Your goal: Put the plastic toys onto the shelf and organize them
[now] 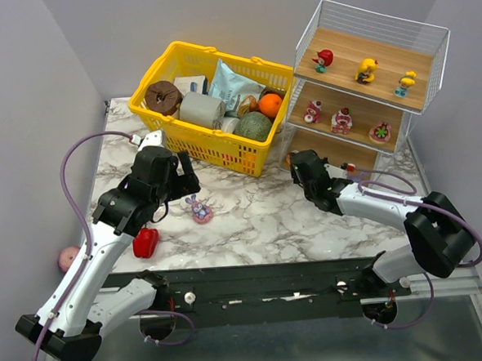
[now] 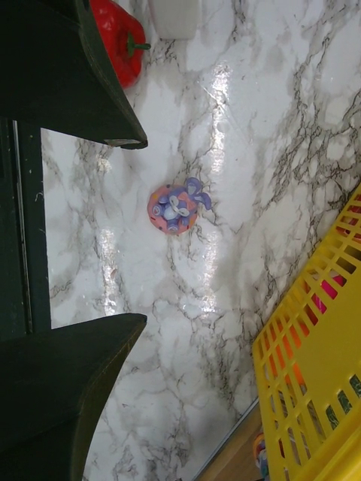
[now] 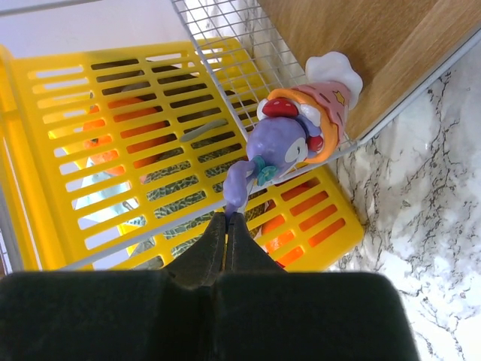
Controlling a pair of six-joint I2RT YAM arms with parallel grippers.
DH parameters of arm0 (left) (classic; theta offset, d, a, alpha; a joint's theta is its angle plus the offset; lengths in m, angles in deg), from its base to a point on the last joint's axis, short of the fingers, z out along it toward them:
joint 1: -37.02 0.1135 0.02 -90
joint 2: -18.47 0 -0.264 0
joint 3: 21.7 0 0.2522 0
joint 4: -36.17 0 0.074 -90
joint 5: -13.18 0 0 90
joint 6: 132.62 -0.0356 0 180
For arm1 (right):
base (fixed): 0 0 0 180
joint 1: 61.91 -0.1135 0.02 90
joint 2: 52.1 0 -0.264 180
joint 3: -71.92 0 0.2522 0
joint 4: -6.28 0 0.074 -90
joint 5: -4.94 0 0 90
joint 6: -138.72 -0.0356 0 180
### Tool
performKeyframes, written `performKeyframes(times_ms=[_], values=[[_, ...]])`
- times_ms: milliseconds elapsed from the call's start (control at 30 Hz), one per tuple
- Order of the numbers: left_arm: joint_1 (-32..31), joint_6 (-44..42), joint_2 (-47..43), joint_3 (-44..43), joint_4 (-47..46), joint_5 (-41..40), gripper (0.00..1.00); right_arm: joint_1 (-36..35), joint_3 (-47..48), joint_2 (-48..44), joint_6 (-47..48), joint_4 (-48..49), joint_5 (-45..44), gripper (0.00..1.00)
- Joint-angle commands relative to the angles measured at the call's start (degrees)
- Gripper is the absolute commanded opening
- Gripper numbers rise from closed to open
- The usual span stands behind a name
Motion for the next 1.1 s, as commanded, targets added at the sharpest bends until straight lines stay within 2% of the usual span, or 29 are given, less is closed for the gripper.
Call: performKeyframes(times_ms=[0,200,567,800,1067], values=[[0.6,0.4,-0.3,-1.3,1.1,-2.1,0.99,0.9,2.2,-1.6,-41.3,-5.0,0.1,0.01],[0.7,0.7,-0.5,-1.1,1.1,-2.5,0.99,1.3,2.2,-2.1,-41.3,-8.8,0.6,0.01],[0.9,0.9,-0.4,-1.0,1.1,-2.7,0.99,2.0,2.3,-1.3,-41.5,-8.2,1.0,0.04],[1.0,0.9,-0.3,-1.1,1.3,-2.9,0.99,2.9,3.0,-1.2,-41.4,-8.1,0.4,0.2],[1.2,0.9,-0.2,-1.0,1.3,-2.7,0.99,3.6,2.7,-1.5,-41.4,-7.3,-0.1,0.25]])
